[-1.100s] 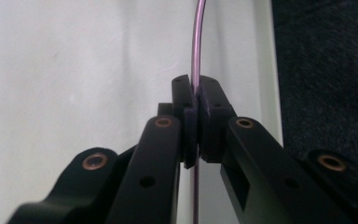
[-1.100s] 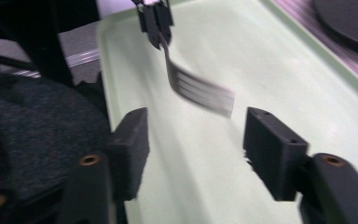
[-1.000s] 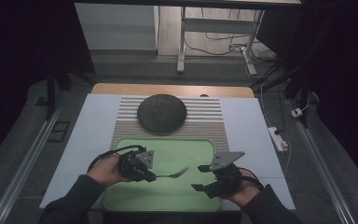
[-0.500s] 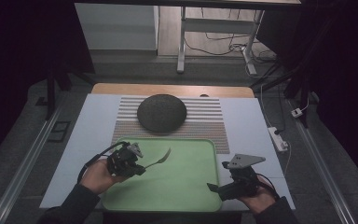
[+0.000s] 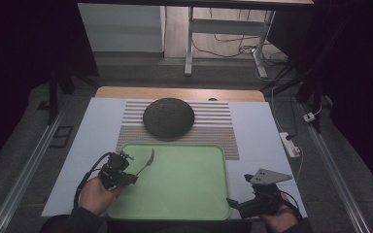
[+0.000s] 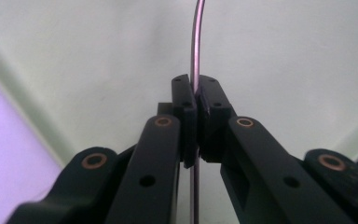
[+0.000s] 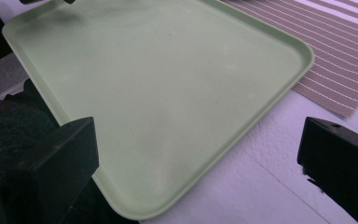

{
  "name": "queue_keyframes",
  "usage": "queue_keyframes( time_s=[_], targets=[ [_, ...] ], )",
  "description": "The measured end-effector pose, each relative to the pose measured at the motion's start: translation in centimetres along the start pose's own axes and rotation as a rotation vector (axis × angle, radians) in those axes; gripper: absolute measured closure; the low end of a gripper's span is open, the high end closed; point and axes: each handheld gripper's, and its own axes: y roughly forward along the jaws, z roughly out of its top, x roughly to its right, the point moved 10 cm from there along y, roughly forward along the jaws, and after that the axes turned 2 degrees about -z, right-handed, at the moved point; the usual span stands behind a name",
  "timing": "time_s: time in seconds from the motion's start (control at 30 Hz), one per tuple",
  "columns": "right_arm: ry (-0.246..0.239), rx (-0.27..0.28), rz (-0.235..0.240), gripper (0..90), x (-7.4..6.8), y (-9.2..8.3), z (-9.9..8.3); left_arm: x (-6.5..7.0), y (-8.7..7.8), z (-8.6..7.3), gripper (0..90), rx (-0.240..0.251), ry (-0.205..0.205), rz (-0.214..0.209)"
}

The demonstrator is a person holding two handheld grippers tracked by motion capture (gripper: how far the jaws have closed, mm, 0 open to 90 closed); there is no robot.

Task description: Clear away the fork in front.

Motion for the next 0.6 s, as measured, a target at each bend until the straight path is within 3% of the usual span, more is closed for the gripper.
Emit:
queue_keyframes(
  time_s=[0.13, 0.23, 0.4, 0.6],
  targets=[
    [0.006, 0.003, 0.002, 0.0, -0.1, -0.5, -0.5, -1.0, 0.3, -0.2, 85.8, -0.002, -0.058, 0.030],
    [0.004, 0.005, 0.008, 0.0, -0.3, -0.7, -0.7, -1.4, 0.7, -0.4, 85.8, -0.023, -0.075, 0.041],
    [-0.009, -0.003, 0.008, 0.0, -0.5, -1.0, -1.0, -1.6, 1.6, -0.9, 85.4, -0.072, -0.078, 0.048],
    [0.023, 0.002, 0.012, 0.0, -0.5, -1.4, -1.2, -1.7, 1.5, -0.9, 80.9, -0.064, -0.078, 0.032]
  ],
)
